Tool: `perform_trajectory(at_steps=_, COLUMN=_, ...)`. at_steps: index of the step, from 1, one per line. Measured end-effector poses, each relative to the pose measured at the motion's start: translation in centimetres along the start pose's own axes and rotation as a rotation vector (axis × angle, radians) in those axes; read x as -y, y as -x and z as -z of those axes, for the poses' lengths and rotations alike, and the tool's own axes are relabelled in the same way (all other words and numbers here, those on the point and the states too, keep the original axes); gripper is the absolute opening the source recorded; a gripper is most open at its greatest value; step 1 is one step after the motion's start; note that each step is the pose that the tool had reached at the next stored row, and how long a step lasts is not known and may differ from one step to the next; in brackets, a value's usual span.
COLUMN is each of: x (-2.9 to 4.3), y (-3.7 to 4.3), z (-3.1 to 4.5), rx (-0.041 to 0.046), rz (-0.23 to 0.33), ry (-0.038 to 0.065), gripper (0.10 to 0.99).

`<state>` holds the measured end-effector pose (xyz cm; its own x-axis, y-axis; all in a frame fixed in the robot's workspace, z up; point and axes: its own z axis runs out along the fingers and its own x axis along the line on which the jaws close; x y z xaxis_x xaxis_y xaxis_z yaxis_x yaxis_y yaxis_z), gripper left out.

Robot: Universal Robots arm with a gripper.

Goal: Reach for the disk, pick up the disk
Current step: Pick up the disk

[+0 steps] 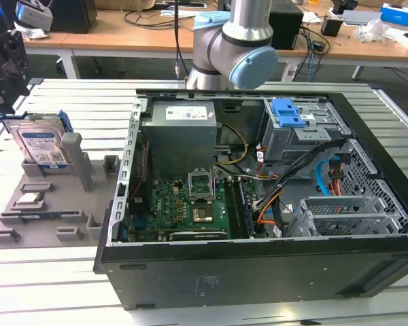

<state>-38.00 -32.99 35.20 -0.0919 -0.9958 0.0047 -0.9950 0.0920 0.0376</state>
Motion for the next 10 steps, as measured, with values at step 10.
perform_trajectory(at_steps=10, x=0.09, y=0.02, z=-1.79, rx=-0.003, rz=0.053, ry=0.0, gripper=0.6)
